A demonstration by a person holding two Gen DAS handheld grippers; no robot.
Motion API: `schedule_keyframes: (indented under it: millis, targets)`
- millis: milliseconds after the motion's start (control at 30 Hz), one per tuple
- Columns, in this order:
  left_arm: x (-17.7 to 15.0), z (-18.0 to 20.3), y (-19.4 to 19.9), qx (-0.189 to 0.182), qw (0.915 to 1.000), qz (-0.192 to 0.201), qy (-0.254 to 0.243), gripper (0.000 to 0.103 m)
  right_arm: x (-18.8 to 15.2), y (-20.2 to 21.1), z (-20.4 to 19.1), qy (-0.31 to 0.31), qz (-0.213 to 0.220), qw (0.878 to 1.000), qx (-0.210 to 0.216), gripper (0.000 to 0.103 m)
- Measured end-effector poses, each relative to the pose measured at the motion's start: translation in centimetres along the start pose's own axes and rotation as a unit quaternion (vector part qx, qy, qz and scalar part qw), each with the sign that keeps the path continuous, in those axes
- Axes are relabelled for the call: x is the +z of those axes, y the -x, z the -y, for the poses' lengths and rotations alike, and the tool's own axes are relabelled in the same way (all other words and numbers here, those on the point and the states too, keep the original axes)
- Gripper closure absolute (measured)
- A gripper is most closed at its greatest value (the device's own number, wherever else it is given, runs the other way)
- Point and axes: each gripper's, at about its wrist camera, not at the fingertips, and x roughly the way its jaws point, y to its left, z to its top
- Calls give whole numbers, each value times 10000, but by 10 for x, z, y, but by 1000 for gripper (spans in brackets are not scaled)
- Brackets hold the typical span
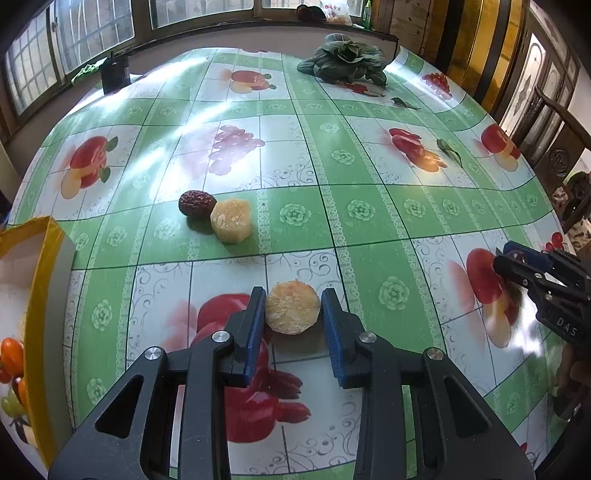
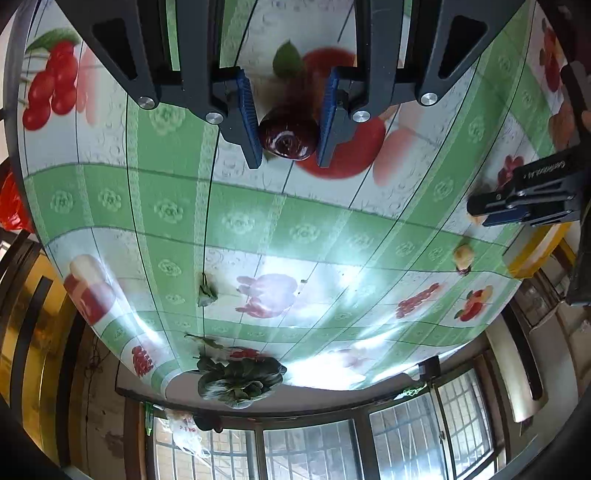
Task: Organize fruits
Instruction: 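Carry the bread slice and dark plum over the white tray with both grippers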
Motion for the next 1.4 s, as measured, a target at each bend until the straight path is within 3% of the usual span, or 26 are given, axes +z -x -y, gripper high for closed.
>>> schedule_keyframes:
  millis: [200,467,867,1400]
  targets:
    - [-7,-2,20,-107,9998,122,122,73,-3,15,-2,-221,118,9990,372,74]
    - [-19,-26,64,-140,9984,405,378,73,7,41,-53,-11,402,9933,1084,74]
    - [-46,-82,123,272,9931,840,778,73,16,38,-138,626,386,9892,1265,75]
    - [-83,-164,150,1177,9784,994,1378,73,37,26,-244,1429,274,9746,1705,75]
